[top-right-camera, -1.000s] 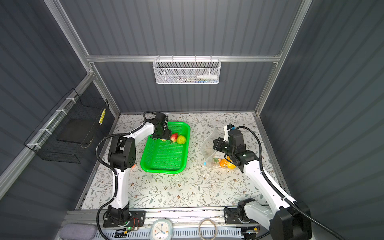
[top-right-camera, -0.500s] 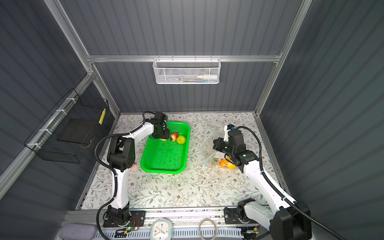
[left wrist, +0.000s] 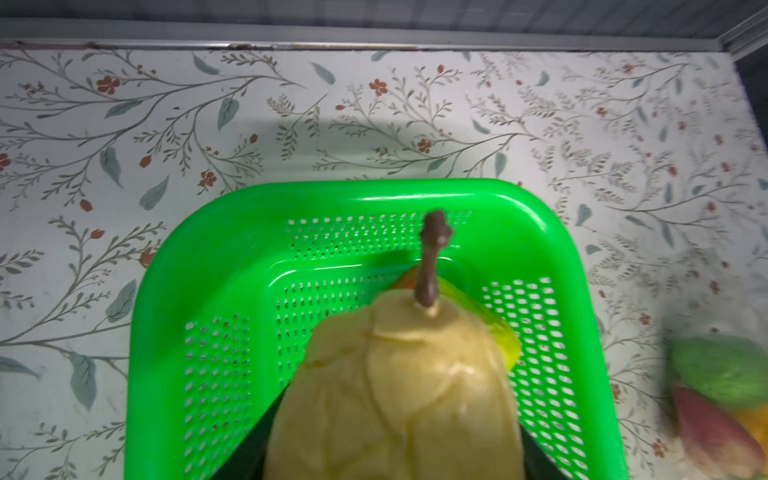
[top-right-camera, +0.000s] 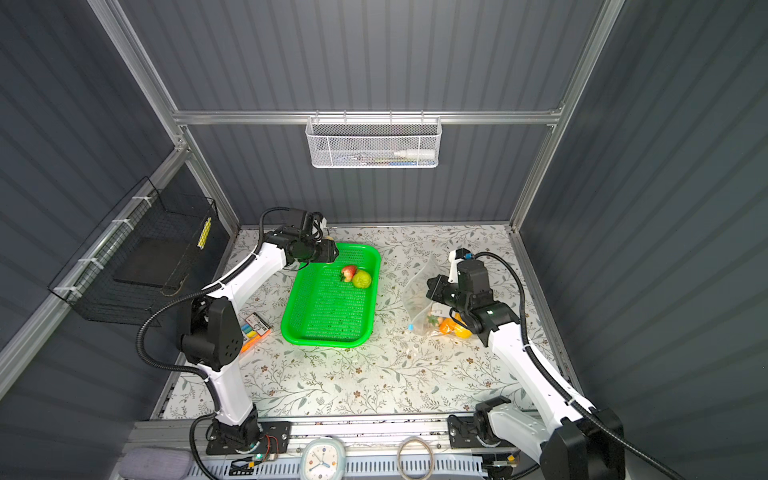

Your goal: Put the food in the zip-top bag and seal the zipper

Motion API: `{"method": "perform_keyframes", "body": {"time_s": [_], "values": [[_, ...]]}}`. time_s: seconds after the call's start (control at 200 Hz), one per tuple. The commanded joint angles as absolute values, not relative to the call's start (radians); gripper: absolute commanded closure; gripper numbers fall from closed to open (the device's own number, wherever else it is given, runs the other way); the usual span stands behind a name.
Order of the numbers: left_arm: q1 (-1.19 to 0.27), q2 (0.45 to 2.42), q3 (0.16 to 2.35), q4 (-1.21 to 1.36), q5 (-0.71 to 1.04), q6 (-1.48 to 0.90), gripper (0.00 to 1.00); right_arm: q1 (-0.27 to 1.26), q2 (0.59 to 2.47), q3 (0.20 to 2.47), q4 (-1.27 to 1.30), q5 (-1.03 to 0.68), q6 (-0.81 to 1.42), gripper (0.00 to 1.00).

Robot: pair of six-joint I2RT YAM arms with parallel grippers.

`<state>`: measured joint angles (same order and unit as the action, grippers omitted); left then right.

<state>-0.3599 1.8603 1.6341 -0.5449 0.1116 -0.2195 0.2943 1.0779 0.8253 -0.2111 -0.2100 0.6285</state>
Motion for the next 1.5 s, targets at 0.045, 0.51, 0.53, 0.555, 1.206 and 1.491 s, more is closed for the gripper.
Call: {"method": "perform_keyframes", "body": {"time_s": [0.045,0.51,0.53,0.555,1.206,1.491], "values": [[-0.432,1.758,1.601,-0.503,0.236,-0.236,0.41,0.292,1.064,0.841,-0.218,-0.227,0.64,1.0],[-0.611,1.606,1.466,-0.184,0.489,-0.425,0.4,0.293,1.074,0.9,-0.231,-0.273,0.634,1.0],[-0.62,1.607,1.458,-0.158,0.501,-0.439,0.4,0.293,1.075,0.9,-0.229,-0.274,0.637,1.0],[-0.632,1.609,1.451,-0.132,0.511,-0.454,0.4,0.292,1.075,0.899,-0.226,-0.279,0.641,1.0],[-0.848,1.744,1.367,0.053,0.416,-0.564,0.41,0.293,1.034,0.858,-0.19,-0.302,0.662,1.0],[-0.853,1.789,1.365,-0.002,0.351,-0.558,0.41,0.293,1.019,0.845,-0.177,-0.311,0.661,1.0]]}}
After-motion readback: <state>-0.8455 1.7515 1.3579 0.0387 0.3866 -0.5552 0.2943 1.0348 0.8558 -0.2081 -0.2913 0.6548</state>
